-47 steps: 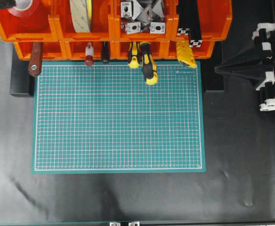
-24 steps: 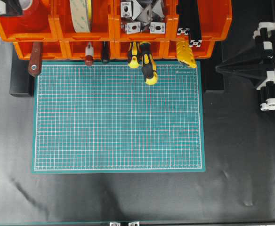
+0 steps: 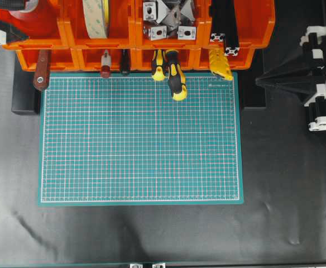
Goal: Pick vinyl tape from container rack with left arm.
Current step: 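Reach the left gripper into the top-left bin and grasp the red tape roll, then lift the red tape roll out of the bin with the left gripper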
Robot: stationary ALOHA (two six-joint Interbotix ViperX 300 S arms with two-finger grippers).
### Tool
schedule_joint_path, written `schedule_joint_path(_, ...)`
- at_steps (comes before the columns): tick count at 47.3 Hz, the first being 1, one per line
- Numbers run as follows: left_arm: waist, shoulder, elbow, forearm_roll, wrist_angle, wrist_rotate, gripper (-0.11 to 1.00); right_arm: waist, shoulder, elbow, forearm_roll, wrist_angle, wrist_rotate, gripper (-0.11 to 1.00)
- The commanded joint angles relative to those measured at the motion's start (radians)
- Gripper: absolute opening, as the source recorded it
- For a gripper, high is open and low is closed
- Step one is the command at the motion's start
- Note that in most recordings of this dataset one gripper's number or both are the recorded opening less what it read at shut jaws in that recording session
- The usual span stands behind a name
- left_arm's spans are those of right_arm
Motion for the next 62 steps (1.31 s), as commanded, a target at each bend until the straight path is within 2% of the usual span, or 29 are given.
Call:
schedule_joint_path(1, 0.008, -0.005, -0.003, 0.003, -0.008, -0.002, 0.73, -0.003, 0.005, -0.025, 0.002, -0.015, 0.002, 0.01)
schedule_joint_path(13, 0.041, 0.005, 0.037, 0.003, -0.046, -0.002, 0.74, 0.000, 0.005, -0.026, 0.002, -0.015, 0.003, 0.01)
schedule_joint_path(39, 0.044, 0.002, 0.058, 0.003, -0.055, -0.002, 0.68, 0.000, 0.003, -0.023, 0.002, -0.014, 0.002, 0.01)
schedule_joint_path(48, 0.044, 0.005, 0.051, 0.003, -0.055, 0.002, 0.53, 0.000, 0.003, -0.021, 0.002, -0.017, 0.002, 0.01)
schedule_joint_path(58, 0.052, 0.009, 0.025, 0.003, -0.060, 0.005, 0.20, 0.000, 0.002, -0.021, 0.002, -0.017, 0.002, 0.01)
schedule_joint_path(62, 0.052, 0.009, 0.002, 0.005, -0.060, 0.005, 0.20, 0.000, 0.000, -0.020, 0.003, -0.017, 0.002, 0.01)
